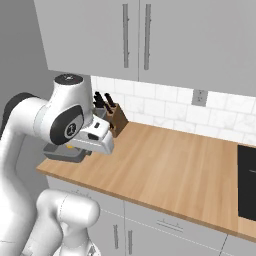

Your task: Take the meat container that has the fish and place it on the second highest rack of the freezer. Then take the vegetable container that has the corn and eggplant and place it on the highest rack of the freezer.

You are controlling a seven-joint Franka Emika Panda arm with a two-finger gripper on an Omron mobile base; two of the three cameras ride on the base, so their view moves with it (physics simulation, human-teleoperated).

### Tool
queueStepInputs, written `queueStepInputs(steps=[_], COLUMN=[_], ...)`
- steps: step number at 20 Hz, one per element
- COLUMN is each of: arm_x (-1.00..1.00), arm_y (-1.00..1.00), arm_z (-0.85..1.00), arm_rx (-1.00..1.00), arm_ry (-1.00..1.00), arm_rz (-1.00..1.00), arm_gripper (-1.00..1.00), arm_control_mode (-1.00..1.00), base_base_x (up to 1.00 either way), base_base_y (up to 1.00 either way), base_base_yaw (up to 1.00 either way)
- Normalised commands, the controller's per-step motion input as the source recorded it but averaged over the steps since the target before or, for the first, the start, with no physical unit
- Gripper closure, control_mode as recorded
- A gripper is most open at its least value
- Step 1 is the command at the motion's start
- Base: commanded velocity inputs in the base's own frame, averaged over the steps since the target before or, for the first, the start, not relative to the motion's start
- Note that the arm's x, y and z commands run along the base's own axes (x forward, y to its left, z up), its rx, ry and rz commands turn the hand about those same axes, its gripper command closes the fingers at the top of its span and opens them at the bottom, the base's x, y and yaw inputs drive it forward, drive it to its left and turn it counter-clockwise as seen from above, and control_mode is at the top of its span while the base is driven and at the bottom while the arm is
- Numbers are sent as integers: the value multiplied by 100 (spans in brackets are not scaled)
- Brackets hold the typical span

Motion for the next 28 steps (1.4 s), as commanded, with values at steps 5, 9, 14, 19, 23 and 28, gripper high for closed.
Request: queueStepInputs(steps=[5,9,14,19,23,28], arm_x=[-1,0,-17,0,0,0], arm_y=[-3,0,-1,0,0,0], arm_z=[0,0,0,0,0,0], arm_rx=[2,0,0,0,0,0], arm_ry=[1,0,0,0,0,0], arm_rz=[0,0,0,0,0,0], arm_gripper=[100,100,100,100,100,100], arm_control_mode=[-100,-100,100,100,100,100], base_base_x=[0,0,-34,-100,-96,-55], base_base_y=[0,0,-3,-3,4,90], base_base_yaw=[0,0,0,1,29,73])
